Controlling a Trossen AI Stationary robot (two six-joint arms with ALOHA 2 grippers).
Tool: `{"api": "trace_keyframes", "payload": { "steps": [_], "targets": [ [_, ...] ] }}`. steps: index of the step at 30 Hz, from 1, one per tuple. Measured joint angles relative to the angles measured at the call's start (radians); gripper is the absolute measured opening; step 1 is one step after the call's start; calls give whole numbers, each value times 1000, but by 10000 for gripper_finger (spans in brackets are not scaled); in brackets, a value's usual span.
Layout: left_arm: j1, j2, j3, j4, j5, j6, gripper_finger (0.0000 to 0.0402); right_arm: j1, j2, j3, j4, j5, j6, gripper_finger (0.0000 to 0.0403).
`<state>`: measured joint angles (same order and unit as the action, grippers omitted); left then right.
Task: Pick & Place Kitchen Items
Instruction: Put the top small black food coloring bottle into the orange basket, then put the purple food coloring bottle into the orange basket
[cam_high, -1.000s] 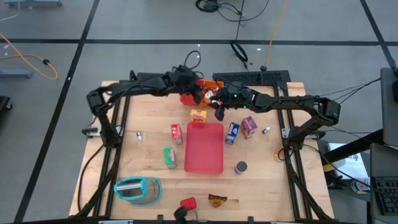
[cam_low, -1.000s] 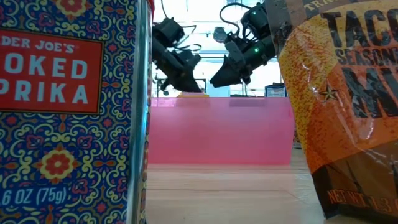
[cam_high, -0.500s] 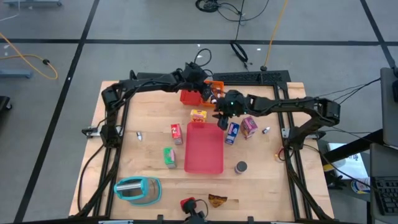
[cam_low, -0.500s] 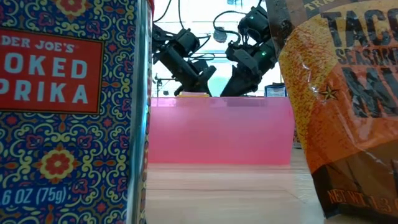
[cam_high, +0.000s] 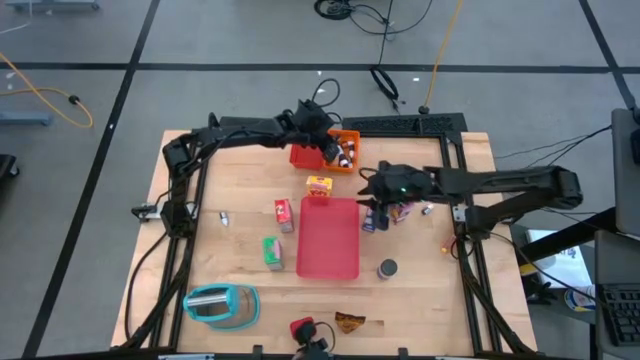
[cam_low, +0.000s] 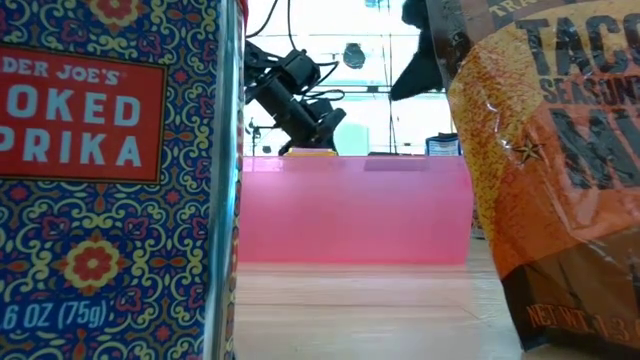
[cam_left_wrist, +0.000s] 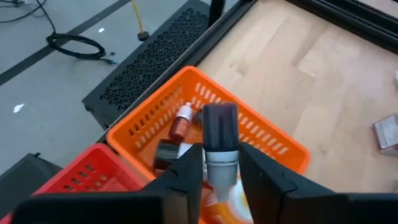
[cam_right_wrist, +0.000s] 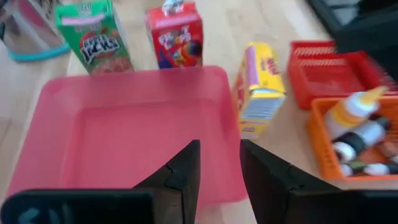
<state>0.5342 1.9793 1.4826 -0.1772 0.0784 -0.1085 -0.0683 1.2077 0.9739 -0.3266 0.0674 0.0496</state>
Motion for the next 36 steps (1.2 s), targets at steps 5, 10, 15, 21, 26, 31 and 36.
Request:
{"api": "trace_keyframes", "payload": {
  "steps": [5, 10, 15, 21, 26, 31, 36],
  "targets": [
    [-13, 0, 0, 14, 0, 0, 146, 67, -100, 0, -122, 122, 58, 100],
    [-14, 0, 0, 19, 0, 2, 169, 119, -172, 0, -228, 142, 132, 100],
    [-14, 0, 0, 13, 0, 3, 176, 164, -206, 0, -384, 147, 221, 99],
    [-24, 0, -1, 1, 0, 4, 177, 183, -248, 0, -603, 173, 375, 92],
    [-32, 0, -1, -8, 0, 10, 177, 182, -281, 0, -747, 173, 451, 88],
    [-31, 0, -1, -8, 0, 10, 177, 182, -283, 0, -891, 167, 487, 89],
    [-32, 0, -2, -10, 0, 9, 177, 181, -282, 0, -971, 191, 447, 92]
  ]
}}
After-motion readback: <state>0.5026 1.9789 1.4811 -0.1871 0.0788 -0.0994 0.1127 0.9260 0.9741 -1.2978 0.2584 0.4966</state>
